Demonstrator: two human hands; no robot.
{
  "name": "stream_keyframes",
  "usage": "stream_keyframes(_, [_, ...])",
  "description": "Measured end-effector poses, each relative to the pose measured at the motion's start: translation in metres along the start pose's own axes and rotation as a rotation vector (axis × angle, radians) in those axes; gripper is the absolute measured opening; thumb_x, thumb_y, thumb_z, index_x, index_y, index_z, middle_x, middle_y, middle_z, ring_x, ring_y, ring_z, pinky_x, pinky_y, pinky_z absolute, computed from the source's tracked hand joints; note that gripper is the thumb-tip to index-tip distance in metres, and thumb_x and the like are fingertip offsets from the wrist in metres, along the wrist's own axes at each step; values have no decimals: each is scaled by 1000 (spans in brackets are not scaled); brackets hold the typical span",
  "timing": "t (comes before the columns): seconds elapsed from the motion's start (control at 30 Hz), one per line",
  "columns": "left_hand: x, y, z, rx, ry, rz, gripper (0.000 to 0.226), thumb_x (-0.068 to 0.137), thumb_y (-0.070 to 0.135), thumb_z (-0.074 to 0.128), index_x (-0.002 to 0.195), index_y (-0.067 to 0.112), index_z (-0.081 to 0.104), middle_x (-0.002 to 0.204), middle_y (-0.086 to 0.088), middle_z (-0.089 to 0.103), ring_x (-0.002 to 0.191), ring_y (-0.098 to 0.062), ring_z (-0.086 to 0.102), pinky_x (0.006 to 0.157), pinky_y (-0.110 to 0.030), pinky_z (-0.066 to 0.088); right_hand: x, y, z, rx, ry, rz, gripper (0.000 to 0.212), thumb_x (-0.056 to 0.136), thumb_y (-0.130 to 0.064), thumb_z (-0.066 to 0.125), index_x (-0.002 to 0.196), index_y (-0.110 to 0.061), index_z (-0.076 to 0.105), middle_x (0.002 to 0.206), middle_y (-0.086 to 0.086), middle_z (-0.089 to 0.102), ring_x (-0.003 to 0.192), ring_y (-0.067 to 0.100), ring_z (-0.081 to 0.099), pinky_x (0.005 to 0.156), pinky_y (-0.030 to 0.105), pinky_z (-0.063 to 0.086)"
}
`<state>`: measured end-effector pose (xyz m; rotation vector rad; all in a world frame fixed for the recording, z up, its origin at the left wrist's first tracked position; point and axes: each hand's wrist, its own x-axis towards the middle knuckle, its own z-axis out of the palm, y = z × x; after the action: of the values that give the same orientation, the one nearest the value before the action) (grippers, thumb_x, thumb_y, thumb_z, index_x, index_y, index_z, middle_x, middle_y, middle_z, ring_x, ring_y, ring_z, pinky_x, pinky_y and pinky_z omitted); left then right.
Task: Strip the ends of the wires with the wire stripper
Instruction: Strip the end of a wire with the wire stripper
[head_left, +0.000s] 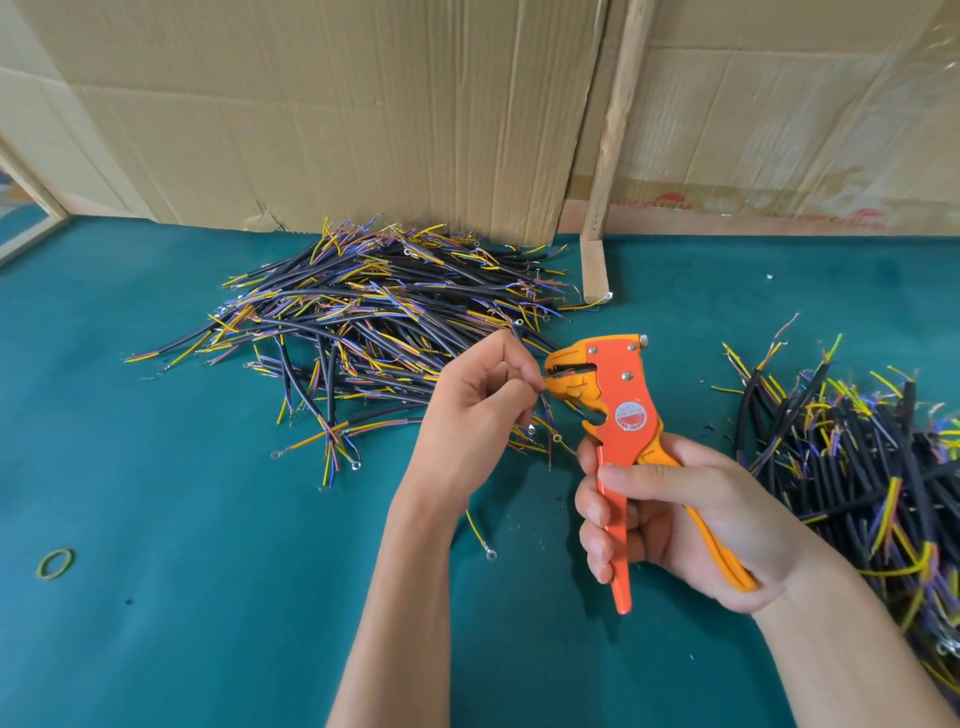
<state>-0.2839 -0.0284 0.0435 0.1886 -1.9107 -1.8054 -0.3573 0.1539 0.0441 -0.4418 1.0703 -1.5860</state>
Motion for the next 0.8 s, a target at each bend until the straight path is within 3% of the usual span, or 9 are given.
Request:
stream_keyframes(0.47, [0, 0, 0, 3, 2, -16, 13, 75, -2, 46, 77, 6, 55, 56, -2, 49, 43, 0, 38, 45, -9, 29, 1, 0, 0, -16, 0, 23, 21, 83, -13, 75, 99, -8, 62, 77, 19, 52, 63, 35, 55, 60, 46, 53])
stream_keyframes(0.67, [0, 1, 1, 3, -13, -6, 12, 75, -3, 45, 79, 4, 54, 53, 8, 53, 44, 0, 40, 46, -9, 31, 1, 0, 1, -30, 26, 22, 11, 88, -14, 69, 90, -9, 59, 73, 17, 47, 57, 31, 50, 55, 41, 50])
stream_keyframes(0.8, [0, 2, 0, -1, 1, -13, 13, 75, -1, 46, 78, 6, 55, 54, 4, 51, 44, 0, 39, 45, -9, 30, 1, 1, 3, -28, 46, 17, 12, 87, -14, 70, 87, -9, 59, 71, 16, 47, 55, 30, 50, 54, 40, 50])
